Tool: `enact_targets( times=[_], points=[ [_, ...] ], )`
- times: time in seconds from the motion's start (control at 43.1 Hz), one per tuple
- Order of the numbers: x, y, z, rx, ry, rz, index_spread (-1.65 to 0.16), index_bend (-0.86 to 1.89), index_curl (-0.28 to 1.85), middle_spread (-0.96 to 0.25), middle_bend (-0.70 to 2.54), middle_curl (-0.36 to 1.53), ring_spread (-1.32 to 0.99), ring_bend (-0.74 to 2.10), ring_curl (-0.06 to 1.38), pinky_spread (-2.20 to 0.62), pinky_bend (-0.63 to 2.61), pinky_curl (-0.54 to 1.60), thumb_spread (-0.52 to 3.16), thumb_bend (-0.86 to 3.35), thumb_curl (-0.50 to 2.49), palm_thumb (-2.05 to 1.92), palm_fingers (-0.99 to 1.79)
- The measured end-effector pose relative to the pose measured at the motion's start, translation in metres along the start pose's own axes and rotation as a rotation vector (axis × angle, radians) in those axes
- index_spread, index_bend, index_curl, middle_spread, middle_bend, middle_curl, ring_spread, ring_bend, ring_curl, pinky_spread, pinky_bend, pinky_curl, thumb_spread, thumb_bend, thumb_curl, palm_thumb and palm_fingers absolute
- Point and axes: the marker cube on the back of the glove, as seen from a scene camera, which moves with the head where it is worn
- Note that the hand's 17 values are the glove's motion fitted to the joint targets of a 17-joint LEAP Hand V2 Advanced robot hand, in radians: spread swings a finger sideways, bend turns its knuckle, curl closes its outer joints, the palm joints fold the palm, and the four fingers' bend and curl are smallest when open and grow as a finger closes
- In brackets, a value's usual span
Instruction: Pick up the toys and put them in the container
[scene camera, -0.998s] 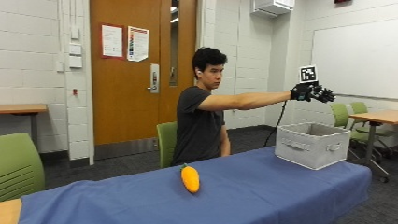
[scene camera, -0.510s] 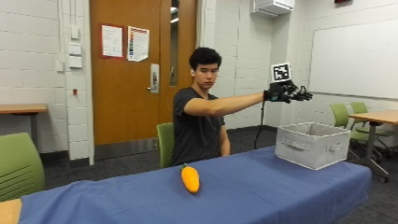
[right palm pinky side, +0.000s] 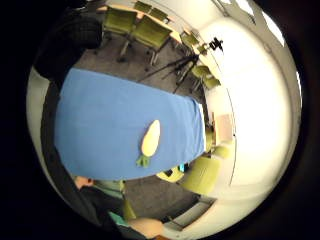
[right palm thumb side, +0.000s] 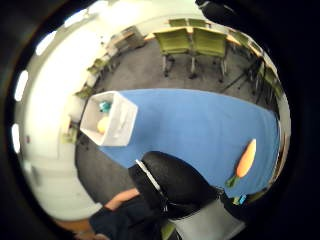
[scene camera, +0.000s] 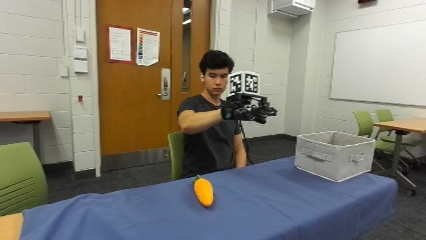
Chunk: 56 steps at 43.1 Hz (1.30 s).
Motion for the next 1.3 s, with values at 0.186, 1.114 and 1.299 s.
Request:
enact_targets(
  times=[0.186, 1.114, 1.299],
  points=[
    [0.100, 0.016, 0.052, -0.036, -0.007, 0.124, -0.31, 0.11, 0.47, -0.11, 0.27, 0.42, -0.33, 0.56, 0.23, -0.11, 0.96, 0.33, 1.00, -0.08, 0.23, -0.10, -0.07],
    [0.199, 0.102, 0.269, -0.427, -0.088, 0.387, -0.39, 0.18, 0.28, 0.11, 0.28, 0.43, -0.15, 0.70, 0.28, -0.12, 1.00, 0.35, 1.00, -0.08, 0.18, -0.10, -0.07],
    [0.198, 0.113, 0.268, -0.341, -0.117, 0.399, -0.42, 0.64, 0.42, 0.11, 0.19, 0.40, -0.16, 0.56, 0.22, -0.15, 0.83, 0.30, 1.08, -0.01, 0.20, 0.00, 0.19]
  ],
)
